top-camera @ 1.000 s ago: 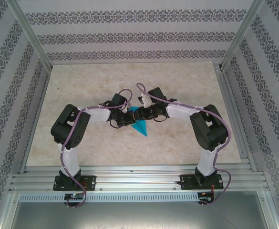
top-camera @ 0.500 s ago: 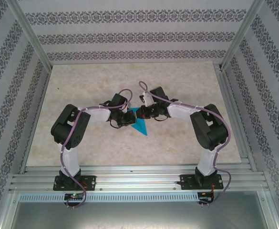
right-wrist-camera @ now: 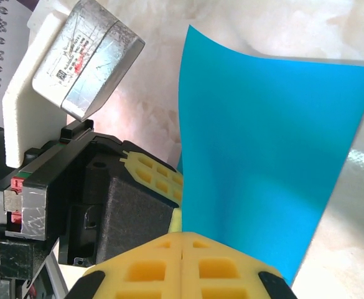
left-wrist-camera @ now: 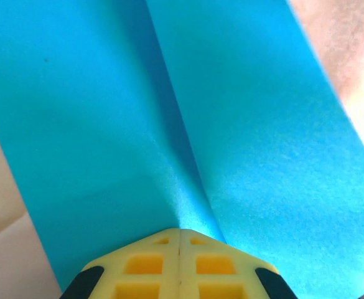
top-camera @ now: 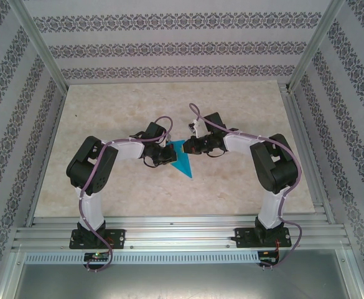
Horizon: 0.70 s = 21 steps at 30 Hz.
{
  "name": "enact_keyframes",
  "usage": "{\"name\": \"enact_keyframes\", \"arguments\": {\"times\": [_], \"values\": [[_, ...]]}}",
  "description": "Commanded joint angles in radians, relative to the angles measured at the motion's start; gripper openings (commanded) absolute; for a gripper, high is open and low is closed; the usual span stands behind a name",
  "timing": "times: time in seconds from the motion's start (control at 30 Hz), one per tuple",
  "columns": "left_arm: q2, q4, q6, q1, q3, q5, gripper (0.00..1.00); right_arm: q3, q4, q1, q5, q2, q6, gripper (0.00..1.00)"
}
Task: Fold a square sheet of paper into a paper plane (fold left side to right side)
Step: Fourth fold the wing at the center of the table.
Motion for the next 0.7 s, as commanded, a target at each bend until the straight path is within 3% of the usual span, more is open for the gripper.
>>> {"name": "enact_keyframes", "arguments": {"times": [0.0, 0.67], "values": [[0.047, -0.042, 0.022, -0.017, -0.017, -0.048, 0.04, -0.002, 0.011, -0.015, -0.055, 0.038, -0.018, 0.0], [0.048, -0.044, 0.021, -0.016, -0.016, -0.048, 0.04, 0.051, -0.031, -0.052, -0.026, 0.131, -0.036, 0.0]]}}
